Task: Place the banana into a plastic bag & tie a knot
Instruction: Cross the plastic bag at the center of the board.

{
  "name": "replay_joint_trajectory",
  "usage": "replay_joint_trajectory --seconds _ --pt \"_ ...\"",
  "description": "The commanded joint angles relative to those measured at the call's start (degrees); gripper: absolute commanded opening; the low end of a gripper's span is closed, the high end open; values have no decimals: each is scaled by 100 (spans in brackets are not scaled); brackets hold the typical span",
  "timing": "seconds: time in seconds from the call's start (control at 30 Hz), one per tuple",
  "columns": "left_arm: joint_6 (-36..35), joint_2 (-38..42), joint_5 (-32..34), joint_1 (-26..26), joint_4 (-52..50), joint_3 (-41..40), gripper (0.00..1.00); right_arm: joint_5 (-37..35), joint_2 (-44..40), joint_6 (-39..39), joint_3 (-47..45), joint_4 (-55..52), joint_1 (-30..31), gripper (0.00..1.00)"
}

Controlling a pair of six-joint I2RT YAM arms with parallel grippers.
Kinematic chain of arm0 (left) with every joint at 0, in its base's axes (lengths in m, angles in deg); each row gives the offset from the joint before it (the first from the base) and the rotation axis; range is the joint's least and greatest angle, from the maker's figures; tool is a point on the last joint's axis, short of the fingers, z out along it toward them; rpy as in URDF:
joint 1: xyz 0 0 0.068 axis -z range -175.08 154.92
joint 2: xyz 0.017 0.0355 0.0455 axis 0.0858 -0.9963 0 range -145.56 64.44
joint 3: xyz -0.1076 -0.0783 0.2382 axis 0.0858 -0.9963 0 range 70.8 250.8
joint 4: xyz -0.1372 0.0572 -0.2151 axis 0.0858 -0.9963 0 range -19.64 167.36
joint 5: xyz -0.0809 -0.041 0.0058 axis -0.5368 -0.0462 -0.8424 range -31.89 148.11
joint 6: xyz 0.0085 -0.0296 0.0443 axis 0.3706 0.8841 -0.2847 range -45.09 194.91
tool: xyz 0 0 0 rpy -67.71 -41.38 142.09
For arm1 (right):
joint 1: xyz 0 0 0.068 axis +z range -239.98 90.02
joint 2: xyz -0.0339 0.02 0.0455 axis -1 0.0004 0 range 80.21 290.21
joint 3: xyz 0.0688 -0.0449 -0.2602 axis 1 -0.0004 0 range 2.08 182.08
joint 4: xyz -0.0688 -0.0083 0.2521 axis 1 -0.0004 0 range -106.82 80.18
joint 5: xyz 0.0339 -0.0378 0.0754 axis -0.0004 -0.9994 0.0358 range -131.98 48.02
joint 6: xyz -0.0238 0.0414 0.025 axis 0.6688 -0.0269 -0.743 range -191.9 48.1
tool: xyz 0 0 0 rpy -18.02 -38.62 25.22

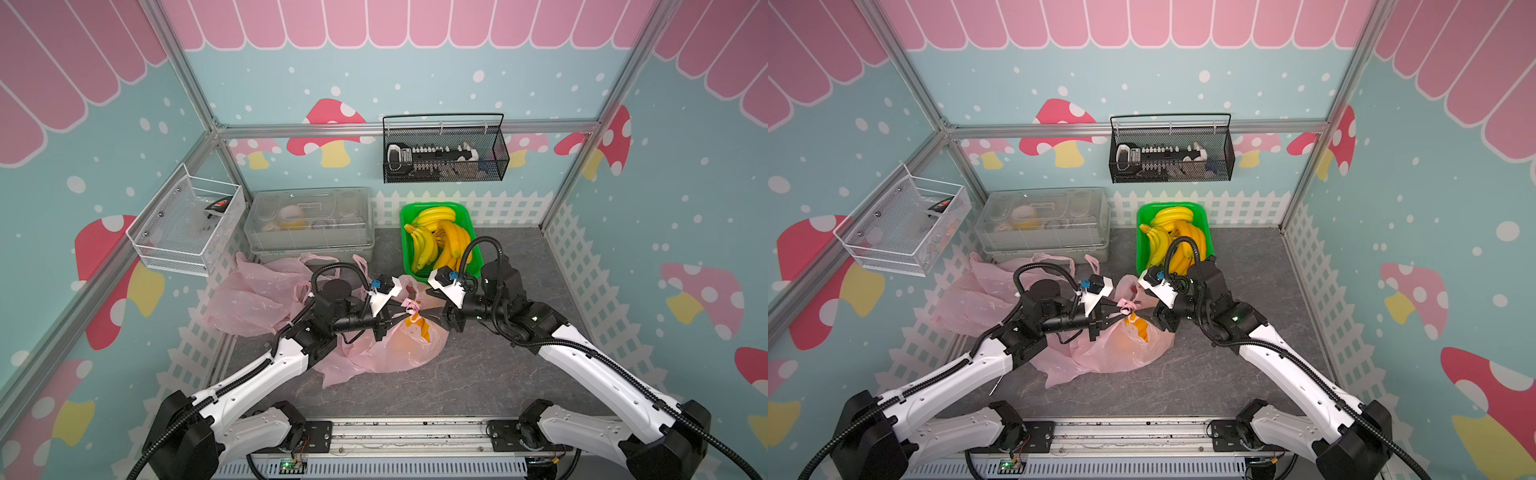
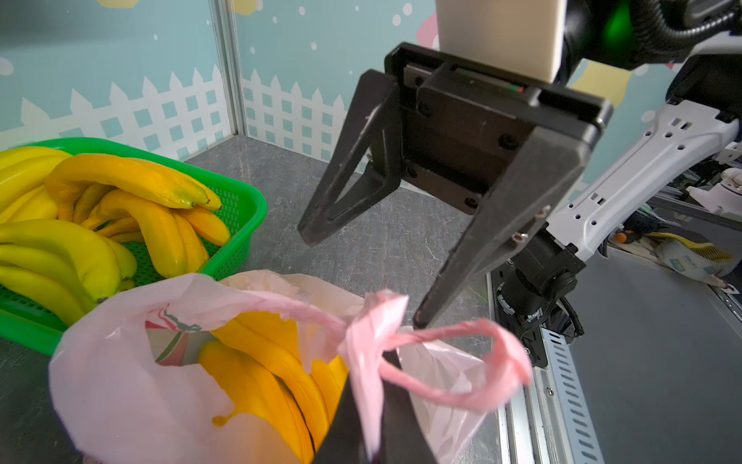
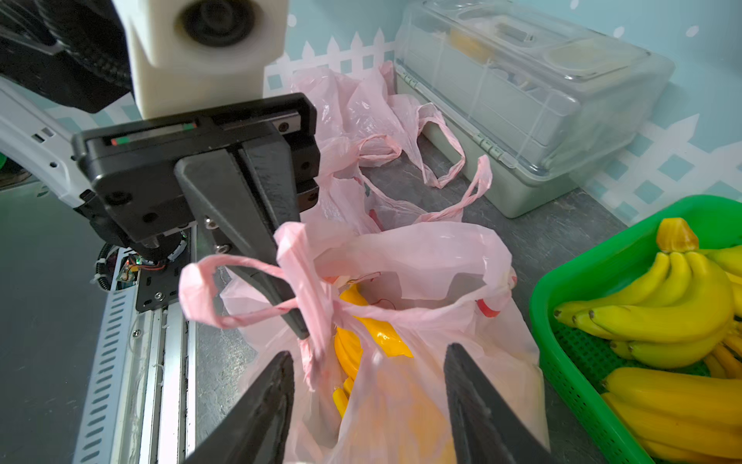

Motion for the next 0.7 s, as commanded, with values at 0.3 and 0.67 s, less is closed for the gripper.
replay_joint_trajectory --seconds 0.3,0.67 --pt "-272 149 -428 36 79 -47 0 566 258 690 -105 258 303 52" --pt "-309 193 -525 34 9 -23 0 252 326 765 -200 385 396 32"
